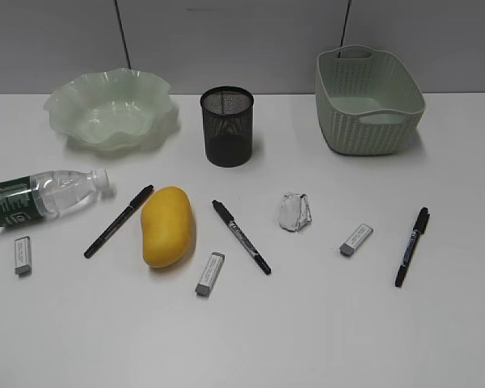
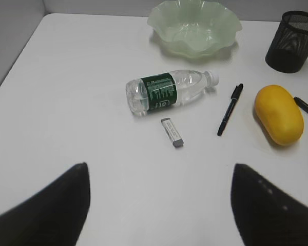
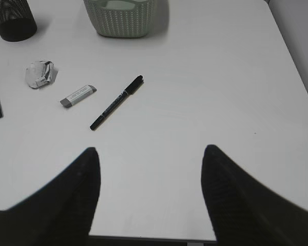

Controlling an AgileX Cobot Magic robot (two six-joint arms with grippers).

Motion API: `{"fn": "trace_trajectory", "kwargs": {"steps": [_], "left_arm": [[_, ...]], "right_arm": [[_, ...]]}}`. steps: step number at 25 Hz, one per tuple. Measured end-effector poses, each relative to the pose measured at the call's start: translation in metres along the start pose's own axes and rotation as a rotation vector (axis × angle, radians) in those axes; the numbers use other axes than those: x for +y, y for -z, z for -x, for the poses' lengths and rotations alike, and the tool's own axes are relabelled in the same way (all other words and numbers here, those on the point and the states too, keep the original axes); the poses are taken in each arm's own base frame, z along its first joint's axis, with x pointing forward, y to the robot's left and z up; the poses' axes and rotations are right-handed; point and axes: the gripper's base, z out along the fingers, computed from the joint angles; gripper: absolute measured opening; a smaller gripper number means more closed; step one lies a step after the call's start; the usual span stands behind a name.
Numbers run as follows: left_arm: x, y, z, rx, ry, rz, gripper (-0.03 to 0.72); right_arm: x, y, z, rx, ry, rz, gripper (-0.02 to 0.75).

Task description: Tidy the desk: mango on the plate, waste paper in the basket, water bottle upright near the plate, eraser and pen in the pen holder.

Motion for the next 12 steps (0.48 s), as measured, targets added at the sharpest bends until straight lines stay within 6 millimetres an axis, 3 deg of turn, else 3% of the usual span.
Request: {"fn": "trace_trajectory", "kwargs": {"steps": [12], "left_arm": [[0.0000, 0.0000, 0.0000, 0.000, 0.000, 0.000, 0.600]], "right_arm": [[0.0000, 0.0000, 0.0000, 0.000, 0.000, 0.000, 0.494]]}}
